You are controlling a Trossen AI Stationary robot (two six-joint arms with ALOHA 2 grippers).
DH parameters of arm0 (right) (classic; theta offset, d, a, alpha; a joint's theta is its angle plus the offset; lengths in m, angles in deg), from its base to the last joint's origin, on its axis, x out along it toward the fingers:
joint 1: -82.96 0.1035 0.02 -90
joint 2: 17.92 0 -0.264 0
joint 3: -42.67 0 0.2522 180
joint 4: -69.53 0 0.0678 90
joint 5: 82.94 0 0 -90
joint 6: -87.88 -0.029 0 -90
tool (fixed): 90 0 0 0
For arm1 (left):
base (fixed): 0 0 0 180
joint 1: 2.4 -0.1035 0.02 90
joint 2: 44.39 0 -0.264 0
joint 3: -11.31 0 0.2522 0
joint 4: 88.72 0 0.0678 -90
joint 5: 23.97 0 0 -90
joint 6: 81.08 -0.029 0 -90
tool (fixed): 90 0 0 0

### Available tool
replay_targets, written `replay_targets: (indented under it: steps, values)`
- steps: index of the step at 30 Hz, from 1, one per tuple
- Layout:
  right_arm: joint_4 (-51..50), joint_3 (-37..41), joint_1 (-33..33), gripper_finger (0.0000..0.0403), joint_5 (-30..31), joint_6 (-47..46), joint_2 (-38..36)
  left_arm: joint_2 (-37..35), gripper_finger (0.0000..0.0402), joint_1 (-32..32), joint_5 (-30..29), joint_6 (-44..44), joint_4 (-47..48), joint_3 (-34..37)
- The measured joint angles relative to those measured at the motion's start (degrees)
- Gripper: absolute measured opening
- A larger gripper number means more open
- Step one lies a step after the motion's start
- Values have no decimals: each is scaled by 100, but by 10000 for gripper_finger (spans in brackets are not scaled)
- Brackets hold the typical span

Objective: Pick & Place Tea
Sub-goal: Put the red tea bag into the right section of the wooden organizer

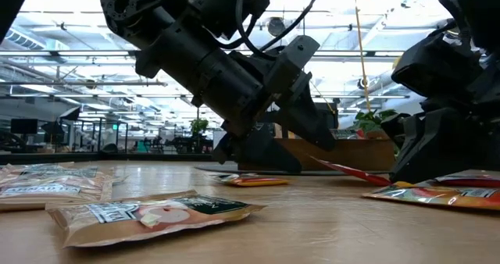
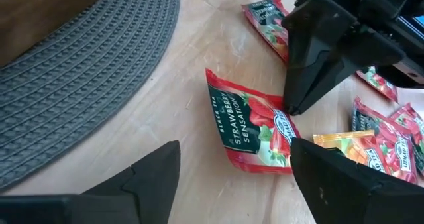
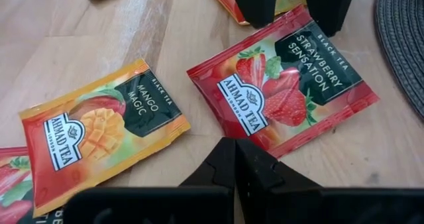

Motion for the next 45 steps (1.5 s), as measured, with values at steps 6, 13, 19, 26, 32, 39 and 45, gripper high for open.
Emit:
replay_targets:
  steps: [6,13,19,26,32,39,45]
  values:
    - [0,-94,0,0,25,176,0,7,286,13,-24,-27,-66,0]
    - [166,-95,0,0,21,237,7,13,275,13,-44,-138,-97,0]
    - [222,-95,-7,0,28,268,7,15,275,34,0,-176,-96,0]
    - [243,-95,-76,0,25,279,7,17,272,55,2,-175,-107,0]
    - [348,-95,-76,0,23,358,9,20,273,52,2,-171,-110,0]
    - [428,-93,-76,0,25,422,9,20,273,52,0,-181,-109,0]
    - [525,-91,-79,0,25,536,9,20,273,66,-2,-199,-109,0]
